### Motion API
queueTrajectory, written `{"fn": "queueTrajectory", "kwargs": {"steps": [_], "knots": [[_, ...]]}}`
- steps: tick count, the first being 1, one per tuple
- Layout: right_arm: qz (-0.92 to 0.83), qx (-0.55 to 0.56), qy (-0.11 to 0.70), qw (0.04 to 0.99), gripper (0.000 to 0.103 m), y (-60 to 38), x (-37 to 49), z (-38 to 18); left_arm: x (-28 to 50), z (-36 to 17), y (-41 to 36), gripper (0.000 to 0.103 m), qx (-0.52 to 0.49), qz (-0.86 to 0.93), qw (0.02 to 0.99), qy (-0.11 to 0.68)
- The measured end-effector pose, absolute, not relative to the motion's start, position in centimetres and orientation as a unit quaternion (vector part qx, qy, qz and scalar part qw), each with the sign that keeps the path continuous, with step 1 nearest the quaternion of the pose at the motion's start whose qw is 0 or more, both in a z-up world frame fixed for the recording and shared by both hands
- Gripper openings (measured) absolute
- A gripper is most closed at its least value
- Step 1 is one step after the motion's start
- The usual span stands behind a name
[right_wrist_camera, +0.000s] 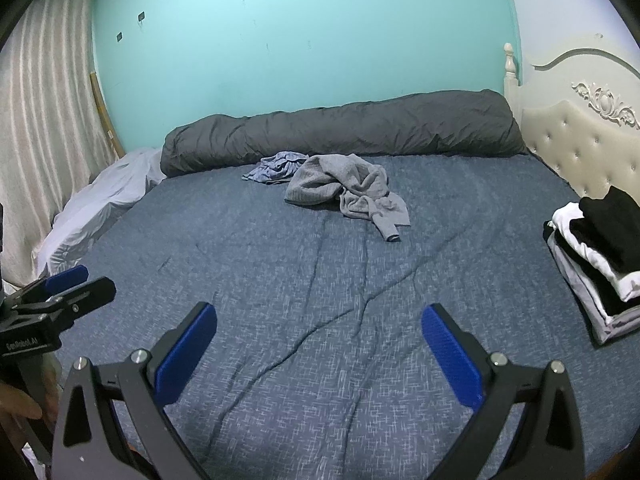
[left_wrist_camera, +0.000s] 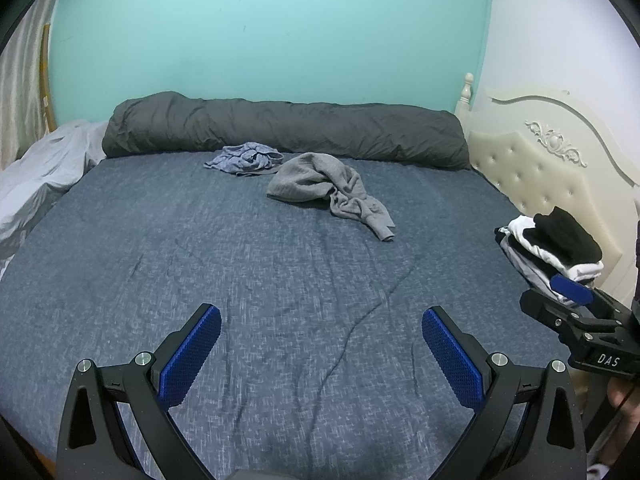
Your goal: Fold clothes
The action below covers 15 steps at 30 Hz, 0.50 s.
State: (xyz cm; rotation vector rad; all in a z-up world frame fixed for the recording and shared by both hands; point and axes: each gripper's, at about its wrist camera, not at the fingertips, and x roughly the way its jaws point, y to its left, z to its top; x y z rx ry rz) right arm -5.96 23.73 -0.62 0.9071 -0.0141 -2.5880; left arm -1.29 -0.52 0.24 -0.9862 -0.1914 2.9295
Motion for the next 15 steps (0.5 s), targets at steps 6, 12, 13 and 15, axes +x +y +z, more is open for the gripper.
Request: {"fn": "queueTrajectory", "kwargs": {"steps": [6,12,13,15], "knots": [[-0.918,0.337,-0.016,0.208,0.103,23.9,-8.5,-3.0,-2.9,-0.6,-1.6,0.102,-0.313,0.947,0.023,-0.070],[-0.913,0.355,-0.011,0.200,0.103,23.8,-12.6,-5.7,-5.7,-2.3,-3.2,0.103,-0.309,0.949,0.016,-0.066],[-0.913,0.356,-0.010,0.199,0.103,23.7,-13.4,-6.0,-6.5,-2.8,-3.8,0.103,-0.310,0.948,0.016,-0.070],[-0.913,0.358,-0.005,0.196,0.103,23.5,-14.8,-6.7,-7.8,-3.6,-4.6,0.103,-0.310,0.947,0.017,-0.079]]}}
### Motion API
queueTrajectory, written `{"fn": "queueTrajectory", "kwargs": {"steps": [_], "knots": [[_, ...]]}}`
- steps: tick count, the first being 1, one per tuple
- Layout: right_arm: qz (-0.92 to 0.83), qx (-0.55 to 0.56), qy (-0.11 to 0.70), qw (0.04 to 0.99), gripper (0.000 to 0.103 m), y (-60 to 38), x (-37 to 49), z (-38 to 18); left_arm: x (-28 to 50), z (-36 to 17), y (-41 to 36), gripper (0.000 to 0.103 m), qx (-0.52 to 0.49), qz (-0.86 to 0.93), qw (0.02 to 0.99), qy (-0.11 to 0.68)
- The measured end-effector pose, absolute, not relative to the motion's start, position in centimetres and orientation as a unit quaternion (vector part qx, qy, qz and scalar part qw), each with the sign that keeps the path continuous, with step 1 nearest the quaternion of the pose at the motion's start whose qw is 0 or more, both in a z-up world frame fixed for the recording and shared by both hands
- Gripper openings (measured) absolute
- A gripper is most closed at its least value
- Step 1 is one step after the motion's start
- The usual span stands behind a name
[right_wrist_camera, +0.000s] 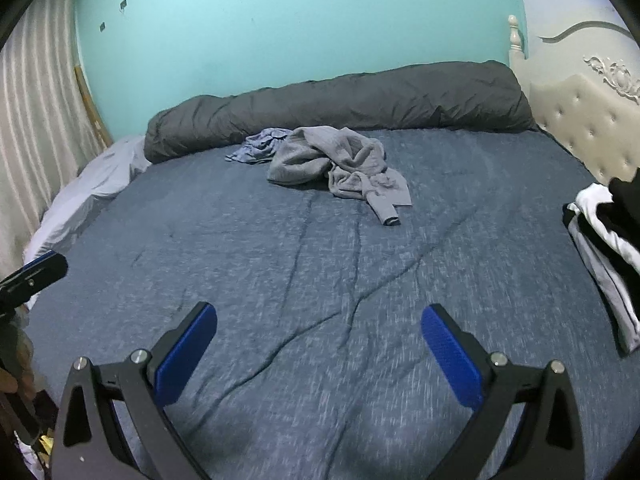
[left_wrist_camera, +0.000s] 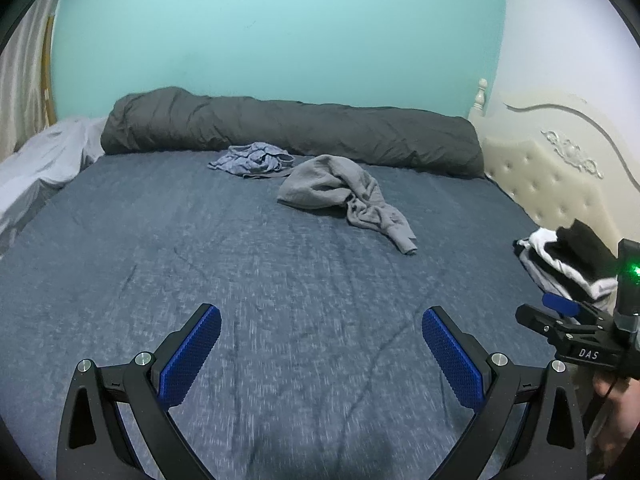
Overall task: Fold clothes
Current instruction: 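Reach the right tool to the grey sweatshirt and close on its fabric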
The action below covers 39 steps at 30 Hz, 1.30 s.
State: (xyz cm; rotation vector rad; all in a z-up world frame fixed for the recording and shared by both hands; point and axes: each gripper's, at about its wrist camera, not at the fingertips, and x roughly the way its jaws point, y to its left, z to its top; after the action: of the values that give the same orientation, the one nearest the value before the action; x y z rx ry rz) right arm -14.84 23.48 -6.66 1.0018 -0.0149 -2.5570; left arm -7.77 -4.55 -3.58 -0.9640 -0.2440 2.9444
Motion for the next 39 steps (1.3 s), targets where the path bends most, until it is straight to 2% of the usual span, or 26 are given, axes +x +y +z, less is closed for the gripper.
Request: {"fn": "queueTrajectory", "kwargs": {"steps": [13,21,24,31,39], "knots": [[-0.909,0.371,0.032,0.189,0.103,19.3,-28.4,-11.8,-17.4,-10.1,-9.3,0.103,-0.323,0.941,0.017,-0.100],[-0.908,0.371,0.036,0.192,0.103,17.2,-36.5,-15.0,-20.6,-14.5,-12.4,0.103,-0.331,0.934,0.018,-0.133],[-0.905,0.374,0.045,0.196,0.103,16.0,-38.8,-16.1,-21.0,-15.5,-13.6,0.103,-0.328,0.932,0.018,-0.155],[-0.908,0.363,0.050,0.204,0.103,12.6,-43.7,-17.7,-22.4,-16.7,-15.2,0.103,-0.326,0.935,0.001,-0.137],[-0.907,0.350,0.071,0.225,0.103,8.0,-47.8,-18.8,-23.2,-17.5,-17.6,0.103,-0.331,0.929,-0.010,-0.168]]}}
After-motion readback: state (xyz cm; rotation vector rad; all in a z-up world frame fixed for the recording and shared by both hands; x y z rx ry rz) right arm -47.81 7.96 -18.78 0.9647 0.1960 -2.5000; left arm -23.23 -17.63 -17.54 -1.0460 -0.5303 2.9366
